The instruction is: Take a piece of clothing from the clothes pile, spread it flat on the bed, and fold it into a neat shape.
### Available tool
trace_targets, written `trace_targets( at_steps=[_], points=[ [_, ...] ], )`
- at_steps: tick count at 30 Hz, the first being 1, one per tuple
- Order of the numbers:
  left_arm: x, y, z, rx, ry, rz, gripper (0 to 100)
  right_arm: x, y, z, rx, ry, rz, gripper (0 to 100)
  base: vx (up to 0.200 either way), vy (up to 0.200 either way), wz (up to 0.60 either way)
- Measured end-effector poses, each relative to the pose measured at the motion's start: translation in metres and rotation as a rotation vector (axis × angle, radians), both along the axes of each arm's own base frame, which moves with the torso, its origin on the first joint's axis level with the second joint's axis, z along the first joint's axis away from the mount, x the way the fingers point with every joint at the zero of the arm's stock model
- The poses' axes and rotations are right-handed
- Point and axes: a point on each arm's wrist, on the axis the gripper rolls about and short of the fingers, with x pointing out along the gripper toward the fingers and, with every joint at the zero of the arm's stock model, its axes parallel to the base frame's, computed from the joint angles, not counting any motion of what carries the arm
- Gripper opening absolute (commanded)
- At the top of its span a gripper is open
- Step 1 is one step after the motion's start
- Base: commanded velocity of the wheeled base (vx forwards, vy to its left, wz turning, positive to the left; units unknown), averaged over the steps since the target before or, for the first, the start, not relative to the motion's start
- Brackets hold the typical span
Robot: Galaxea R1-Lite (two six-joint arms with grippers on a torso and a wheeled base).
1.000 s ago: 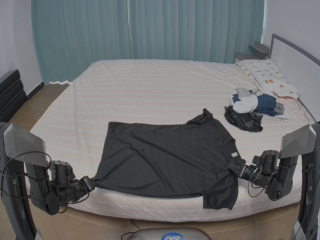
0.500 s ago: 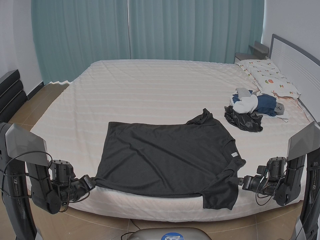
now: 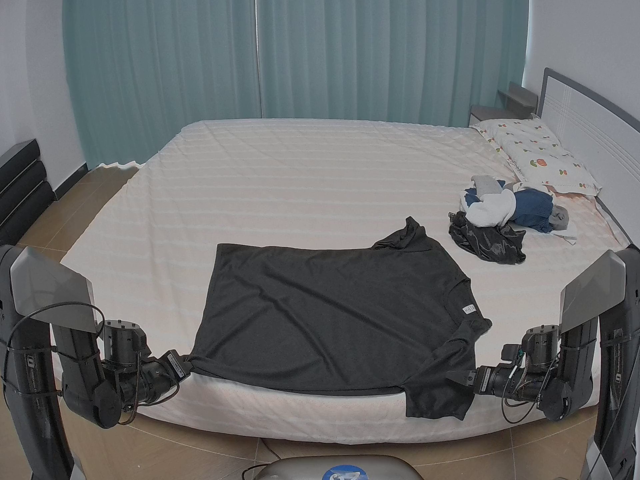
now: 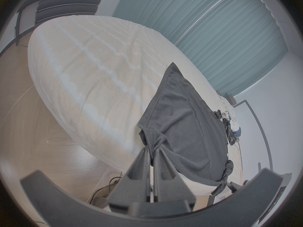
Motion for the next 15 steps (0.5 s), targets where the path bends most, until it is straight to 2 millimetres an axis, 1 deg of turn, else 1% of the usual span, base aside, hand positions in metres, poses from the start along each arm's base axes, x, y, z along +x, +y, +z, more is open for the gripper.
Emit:
trace_targets(
  at_steps=[4, 5, 10, 15],
  points=[
    [0.0, 0.0, 0.0, 0.0, -0.001, 0.0, 0, 0.003, 0.0, -0.004, 0.001, 0.002, 0.002, 100, 0.0, 0.0, 0.0],
    [0.0, 0.0, 0.0, 0.0, -0.001, 0.0, 0, 0.003, 0.0, -0.005, 0.002, 0.004, 0.002, 0, 0.0, 0.0, 0.0],
    [0.001, 0.0, 0.0, 0.0, -0.001, 0.0, 0, 0.003, -0.001, -0.006, 0.007, -0.001, 0.002, 0, 0.0, 0.0, 0.0],
    [0.0, 0.0, 0.0, 0.0, -0.001, -0.001, 0, -0.007, -0.006, -0.003, 0.031, 0.025, 0.017, 0, 0.0, 0.0, 0.0]
  ],
)
